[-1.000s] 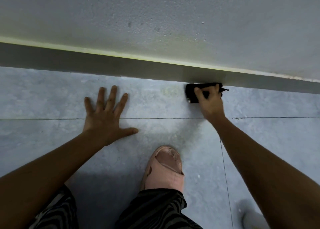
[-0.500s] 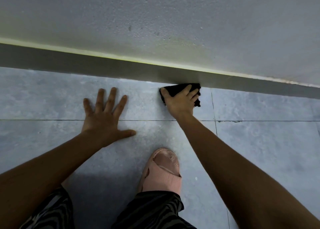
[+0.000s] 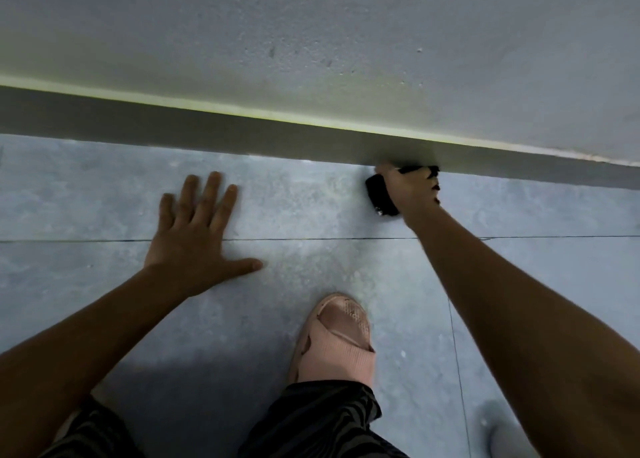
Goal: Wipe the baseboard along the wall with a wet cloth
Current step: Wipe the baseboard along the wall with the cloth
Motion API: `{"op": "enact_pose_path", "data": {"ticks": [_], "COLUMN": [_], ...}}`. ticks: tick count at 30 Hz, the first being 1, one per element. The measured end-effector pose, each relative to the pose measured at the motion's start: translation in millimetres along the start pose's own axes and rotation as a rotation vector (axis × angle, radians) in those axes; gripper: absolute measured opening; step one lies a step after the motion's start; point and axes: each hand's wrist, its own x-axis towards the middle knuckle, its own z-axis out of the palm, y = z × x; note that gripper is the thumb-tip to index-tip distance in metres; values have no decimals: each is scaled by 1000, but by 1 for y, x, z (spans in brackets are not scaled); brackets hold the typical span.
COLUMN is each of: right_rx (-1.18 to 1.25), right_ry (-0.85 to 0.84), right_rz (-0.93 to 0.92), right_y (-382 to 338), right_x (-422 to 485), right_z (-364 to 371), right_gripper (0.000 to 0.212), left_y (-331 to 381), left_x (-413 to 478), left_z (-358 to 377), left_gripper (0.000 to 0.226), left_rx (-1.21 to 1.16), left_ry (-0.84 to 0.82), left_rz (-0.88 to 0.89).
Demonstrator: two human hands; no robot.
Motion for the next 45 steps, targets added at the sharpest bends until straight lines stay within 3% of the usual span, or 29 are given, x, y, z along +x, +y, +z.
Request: {"op": "enact_pose_path", "data": {"ticks": [6,13,16,19,23,27,37,40,45], "right_rx": [-102,-42,-58,-132,-272,-278,-257,-360,-378], "right_ry": [-83,46,19,11,-50,-145,45,33,-103], "right_rz": [-261,33,24,-143,-523,-667,-411,-550,-970], "right_y": [-5,6,5,3,-3,-1,34,21,-4], "right_x": [-46,-1,-6,-38,-91,-101,-48,-84,-129], "right_z": [48,7,3,24,65,71,40,65,103], "right_gripper": [99,88,75,67,66,64,55,56,52], "left_y": [0,-34,-41,-38,-37,-37,-34,-33,-33], "left_x": [-2,-14,-16,-15,-15,-13,-10,-11,-9], "left_z": [-3,-3,1,2,0,-2,-2,-1,0], "left_gripper": [119,114,113,115,116,117,113,113,112], "left_rx": [34,18,36,48,55,53,63,70,84], "left_ry": [2,92,102,91,76,62,50,33,28], "left_rz": [-15,-70,-95,-92,-91,-87,-83,-93,-102]}}
